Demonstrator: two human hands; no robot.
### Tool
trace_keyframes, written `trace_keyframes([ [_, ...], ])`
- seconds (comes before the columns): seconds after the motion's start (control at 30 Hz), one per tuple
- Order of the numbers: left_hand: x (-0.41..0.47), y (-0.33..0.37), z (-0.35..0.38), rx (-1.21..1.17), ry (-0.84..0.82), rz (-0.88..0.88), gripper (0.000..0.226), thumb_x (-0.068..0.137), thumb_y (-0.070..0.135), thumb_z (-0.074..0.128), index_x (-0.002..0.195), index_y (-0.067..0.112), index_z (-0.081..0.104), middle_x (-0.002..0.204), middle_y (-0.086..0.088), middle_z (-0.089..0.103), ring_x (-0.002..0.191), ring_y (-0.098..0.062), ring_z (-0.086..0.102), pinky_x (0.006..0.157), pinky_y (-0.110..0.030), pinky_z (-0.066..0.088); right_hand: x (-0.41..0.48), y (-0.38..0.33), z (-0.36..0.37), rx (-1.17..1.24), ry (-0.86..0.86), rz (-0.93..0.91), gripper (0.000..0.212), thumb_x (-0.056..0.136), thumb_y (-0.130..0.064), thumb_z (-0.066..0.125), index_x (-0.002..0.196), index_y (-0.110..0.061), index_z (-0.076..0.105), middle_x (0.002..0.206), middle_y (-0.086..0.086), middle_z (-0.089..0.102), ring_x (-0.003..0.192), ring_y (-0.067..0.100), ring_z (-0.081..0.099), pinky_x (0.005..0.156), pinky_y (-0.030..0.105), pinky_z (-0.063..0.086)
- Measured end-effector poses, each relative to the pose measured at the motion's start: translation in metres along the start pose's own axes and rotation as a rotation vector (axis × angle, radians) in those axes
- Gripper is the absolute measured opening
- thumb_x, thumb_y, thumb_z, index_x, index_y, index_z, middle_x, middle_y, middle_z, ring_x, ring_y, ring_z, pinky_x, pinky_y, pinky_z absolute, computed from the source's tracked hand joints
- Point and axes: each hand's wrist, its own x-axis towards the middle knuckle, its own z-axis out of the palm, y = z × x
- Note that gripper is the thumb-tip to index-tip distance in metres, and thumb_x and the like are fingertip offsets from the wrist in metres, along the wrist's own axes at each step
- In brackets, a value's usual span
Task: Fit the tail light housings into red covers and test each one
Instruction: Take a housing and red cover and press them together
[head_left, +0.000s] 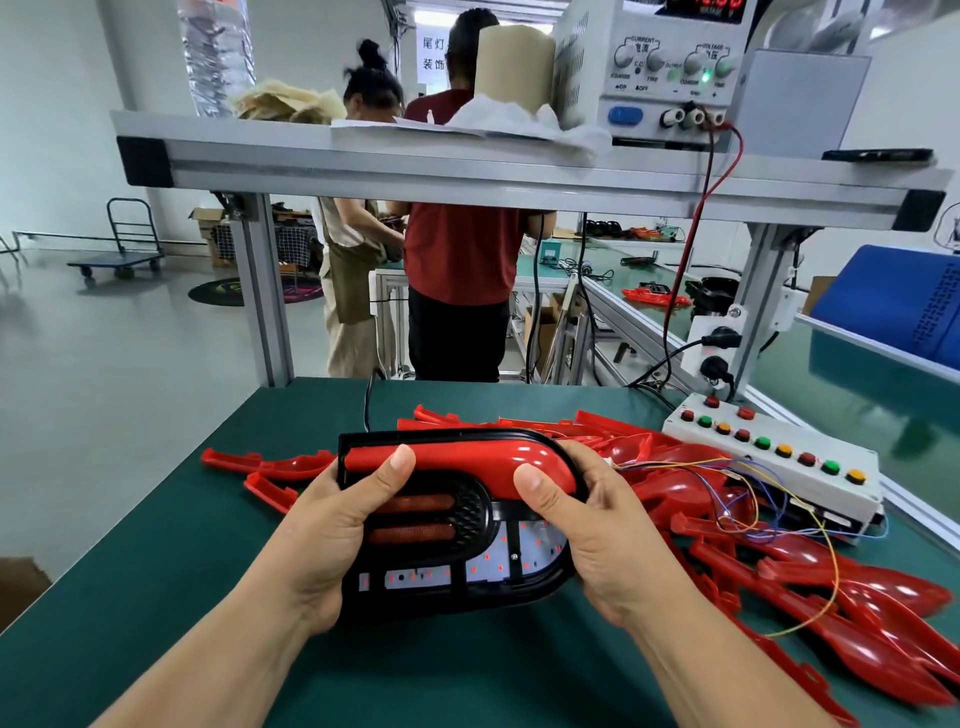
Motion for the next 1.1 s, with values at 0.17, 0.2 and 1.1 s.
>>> trace_keyframes([
  [0.17,0.001,-0.001,0.001,0.068,-0.028,-0.084,0.035,0.062,0.045,0.073,0.087,0.020,0.077,0.095,-0.018,0.075,0.082,-0.034,0.074,0.057,-0.033,0.059,0.001,-0.001,-0.002,0.050,0.023,0.144,0.048,0.065,-0.030,0.076,0.106,-0.007,0.066,0.102,0.015,0.074,0.089,0.025,0.072,0.075,0.028,0.058],
  [0.2,0.001,-0.001,-0.001,0.069,-0.035,-0.123,0.038,0.062,0.046,0.074,0.090,0.020,0.077,0.096,-0.018,0.075,0.084,-0.034,0.074,0.058,-0.034,0.060,0.001,-0.003,-0.002,0.066,0.011,0.176,0.051,0.065,-0.030,0.075,0.108,-0.004,0.066,0.103,0.016,0.074,0.089,0.026,0.072,0.075,0.030,0.058],
  [1.1,0.008,-0.001,-0.004,-0.295,-0.009,-0.170,0.053,0.078,0.038,0.060,0.120,0.006,0.062,0.106,-0.021,0.073,0.086,-0.035,0.073,0.059,-0.043,0.060,-0.018,-0.100,-0.080,-0.414,0.349,0.073,0.029,0.074,-0.030,0.070,0.086,-0.003,0.068,0.072,0.011,0.070,0.057,0.011,0.065,0.049,0.018,0.048],
])
